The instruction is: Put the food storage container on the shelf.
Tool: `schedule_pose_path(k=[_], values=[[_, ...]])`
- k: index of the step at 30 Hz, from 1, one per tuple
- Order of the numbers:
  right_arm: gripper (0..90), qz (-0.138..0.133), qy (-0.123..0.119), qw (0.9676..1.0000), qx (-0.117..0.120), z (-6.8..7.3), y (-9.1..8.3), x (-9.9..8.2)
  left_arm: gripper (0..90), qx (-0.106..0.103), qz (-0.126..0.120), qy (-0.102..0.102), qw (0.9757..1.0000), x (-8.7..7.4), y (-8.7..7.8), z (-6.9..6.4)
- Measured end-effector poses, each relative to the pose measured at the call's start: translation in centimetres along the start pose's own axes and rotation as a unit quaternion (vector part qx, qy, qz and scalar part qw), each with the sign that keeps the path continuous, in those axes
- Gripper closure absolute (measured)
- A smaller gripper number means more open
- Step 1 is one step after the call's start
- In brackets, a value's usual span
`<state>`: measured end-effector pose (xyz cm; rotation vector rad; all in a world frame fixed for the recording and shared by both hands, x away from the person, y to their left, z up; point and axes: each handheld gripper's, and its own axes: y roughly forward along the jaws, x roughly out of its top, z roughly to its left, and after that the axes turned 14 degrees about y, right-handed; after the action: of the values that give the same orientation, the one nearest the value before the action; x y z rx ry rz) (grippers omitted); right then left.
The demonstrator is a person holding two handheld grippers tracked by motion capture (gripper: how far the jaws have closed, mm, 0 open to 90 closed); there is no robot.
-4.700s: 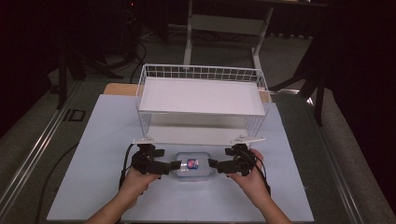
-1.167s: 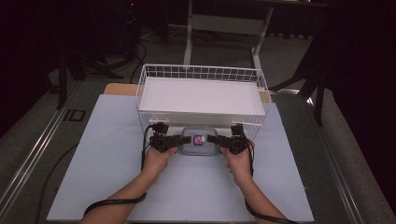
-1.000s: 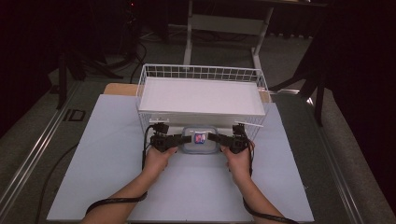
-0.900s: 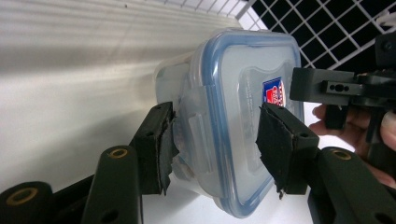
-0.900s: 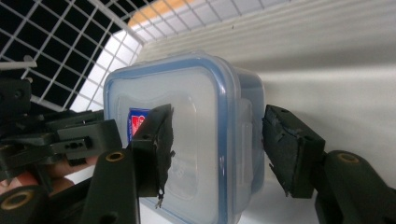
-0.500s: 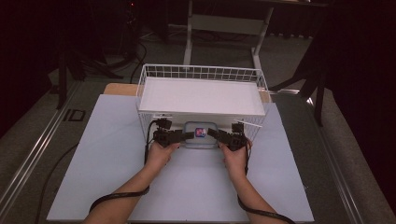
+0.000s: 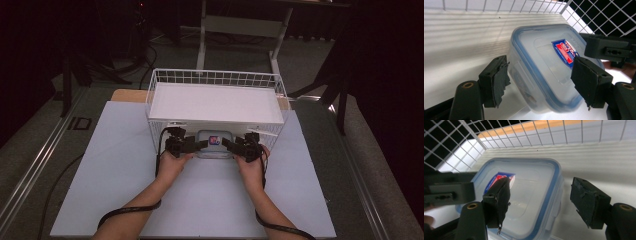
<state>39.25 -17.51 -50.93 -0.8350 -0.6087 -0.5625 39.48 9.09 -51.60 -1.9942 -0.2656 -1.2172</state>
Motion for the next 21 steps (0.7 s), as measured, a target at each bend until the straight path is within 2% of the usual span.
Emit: schedule_pose_path(k=[3, 6, 7, 9, 10, 11, 13, 16, 18, 20, 21], values=[[32.0, -0.005, -0.007, 1.0, -0.002, 0.1, -0.6, 0.0, 30.9, -0.003, -0.007, -0.01, 0.9999, -0.3, -0.9, 0.1], [32.0, 0.002, -0.003, 1.0, 0.0, 0.2, -1.4, -0.2, 30.9, -0.005, -0.007, -0.012, 0.9999, -0.7, -1.7, 0.0], [32.0, 0.002, -0.005, 1.0, 0.004, 0.2, -1.7, -0.3, 30.9, -0.013, -0.005, -0.009, 0.9999, -0.8, -2.0, -0.1], [32.0, 0.007, -0.006, 0.9999, 0.008, 0.4, -2.3, -0.6, 30.9, -0.009, 0.011, 0.023, 0.9996, -1.0, -2.4, -0.5], [32.0, 0.009, -0.009, 0.9999, 0.009, 0.5, -2.6, -0.7, 30.8, -0.017, 0.01, 0.034, 0.9992, -1.1, -2.7, -0.6], [32.0, 0.009, -0.01, 0.9999, 0.01, 0.6, -2.9, -0.9, 30.7, -0.025, 0.009, 0.036, 0.999, -1.2, -3.0, -0.9], [32.4, 0.008, -0.017, 0.9997, 0.013, 1.0, -3.5, -1.2, 29.0, -0.027, 0.009, 0.036, 0.9989, -1.4, -3.6, -1.5], [33.4, 0.005, -0.026, 0.9993, 0.025, 1.6, -4.6, -1.6, 28.6, -0.035, -0.004, 0.042, 0.9985, -1.8, -4.8, -2.1], [33.4, 0.013, -0.026, 0.9991, 0.032, 2.1, -5.2, -2.1, 23.3, -0.038, -0.011, 0.05, 0.998, -2.1, -5.8, -2.5], [33.4, 0.015, -0.032, 0.9986, 0.039, 2.4, -5.6, -2.6, 14.9, -0.053, -0.016, 0.059, 0.9967, -2.4, -6.6, -2.8], [33.8, 0.017, -0.039, 0.9984, 0.038, 2.6, -5.7, -2.9, 14.9, -0.057, -0.016, 0.062, 0.9963, -2.5, -7.0, -2.9]])
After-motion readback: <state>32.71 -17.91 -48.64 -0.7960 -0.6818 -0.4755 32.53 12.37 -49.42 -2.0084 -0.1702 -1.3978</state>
